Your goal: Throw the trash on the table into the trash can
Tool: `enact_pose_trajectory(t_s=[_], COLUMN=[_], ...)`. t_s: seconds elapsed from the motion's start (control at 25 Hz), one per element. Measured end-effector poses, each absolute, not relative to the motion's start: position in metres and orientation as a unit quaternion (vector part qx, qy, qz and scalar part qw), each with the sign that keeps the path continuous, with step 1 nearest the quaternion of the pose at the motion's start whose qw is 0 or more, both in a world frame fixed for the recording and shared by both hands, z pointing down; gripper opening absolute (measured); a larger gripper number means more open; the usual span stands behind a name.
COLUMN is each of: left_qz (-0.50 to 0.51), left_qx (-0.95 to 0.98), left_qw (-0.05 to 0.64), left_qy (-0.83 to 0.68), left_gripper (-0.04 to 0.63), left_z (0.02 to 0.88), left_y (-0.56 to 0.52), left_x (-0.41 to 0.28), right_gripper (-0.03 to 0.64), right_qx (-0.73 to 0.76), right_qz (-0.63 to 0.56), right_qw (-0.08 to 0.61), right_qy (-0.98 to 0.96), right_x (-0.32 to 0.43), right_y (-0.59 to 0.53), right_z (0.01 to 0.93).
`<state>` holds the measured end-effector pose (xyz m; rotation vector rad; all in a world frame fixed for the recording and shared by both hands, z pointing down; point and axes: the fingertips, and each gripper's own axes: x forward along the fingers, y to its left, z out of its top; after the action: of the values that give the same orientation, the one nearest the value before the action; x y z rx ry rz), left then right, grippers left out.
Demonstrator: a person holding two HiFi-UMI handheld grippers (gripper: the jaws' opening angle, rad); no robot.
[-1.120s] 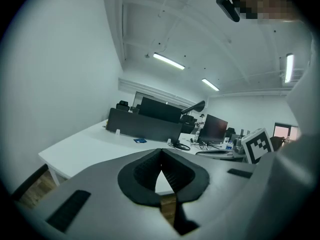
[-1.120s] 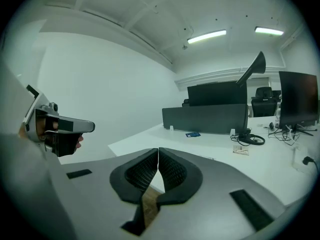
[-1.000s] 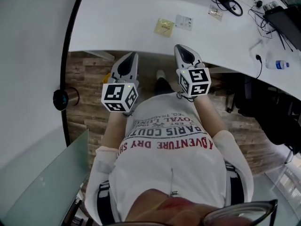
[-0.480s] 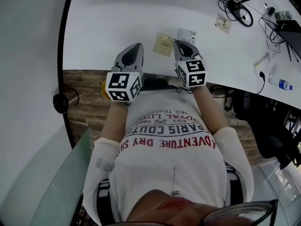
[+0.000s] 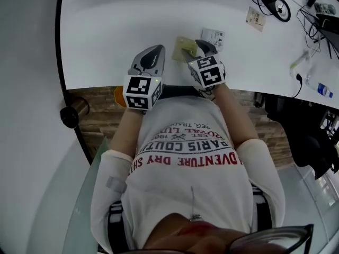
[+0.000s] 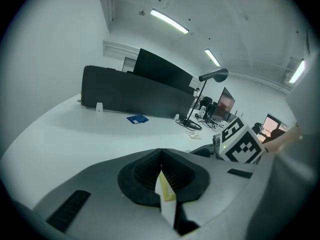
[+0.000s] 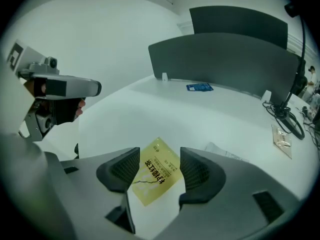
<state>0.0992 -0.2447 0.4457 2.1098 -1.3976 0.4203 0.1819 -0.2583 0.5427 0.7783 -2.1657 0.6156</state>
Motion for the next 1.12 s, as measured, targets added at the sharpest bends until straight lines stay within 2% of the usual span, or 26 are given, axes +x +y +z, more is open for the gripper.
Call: enact_pose_trajectory(t_s=[0.2, 0.36, 0.44, 0.48, 0.52, 0.68, 0.8, 1.12], left_qz=[0.167, 0.166, 0.165, 0.164, 0.164, 0.162, 0.159, 0.129], left_qx=[0.787, 0.783, 0.782, 0.781, 0.780, 0.775, 0.773, 0.735], left_qw=[0.307, 0.318, 0.321, 0.321, 0.322, 0.327, 0.324, 0.292], left_qy=[-0.508, -0.508, -0.509, -0.510, -0.511, -0.517, -0.522, -0.598], left_gripper=[0.023, 0.023, 0.023, 0.023, 0.023, 0.023, 0.023, 0.023], left_z=[0.471, 0.480, 0.481, 0.482, 0.482, 0.484, 0.480, 0.453], left_y=[-0.241, -0.234, -0.231, -0.229, -0.228, -0.222, -0.220, -0.197], left_x=[0.103, 0.103, 0.103, 0.103, 0.103, 0.105, 0.108, 0.086], right_gripper=[0.238, 0.185, 0.138, 0.067, 0.048, 0.034, 0.031, 0.025], right_qx=[0.301, 0.296, 0.294, 0.292, 0.290, 0.281, 0.274, 0.225], right_qz=[0.240, 0.209, 0.210, 0.209, 0.204, 0.149, 0.155, 0.175], right_qw=[0.425, 0.433, 0.433, 0.436, 0.439, 0.455, 0.449, 0.368], right_qy=[-0.819, -0.825, -0.826, -0.825, -0.825, -0.832, -0.836, -0.885], right_x=[0.184, 0.185, 0.185, 0.186, 0.185, 0.182, 0.183, 0.157], right_y=[-0.260, -0.257, -0.258, -0.259, -0.260, -0.258, -0.256, -0.246], right_z=[0.581, 0.587, 0.587, 0.587, 0.587, 0.584, 0.582, 0.527])
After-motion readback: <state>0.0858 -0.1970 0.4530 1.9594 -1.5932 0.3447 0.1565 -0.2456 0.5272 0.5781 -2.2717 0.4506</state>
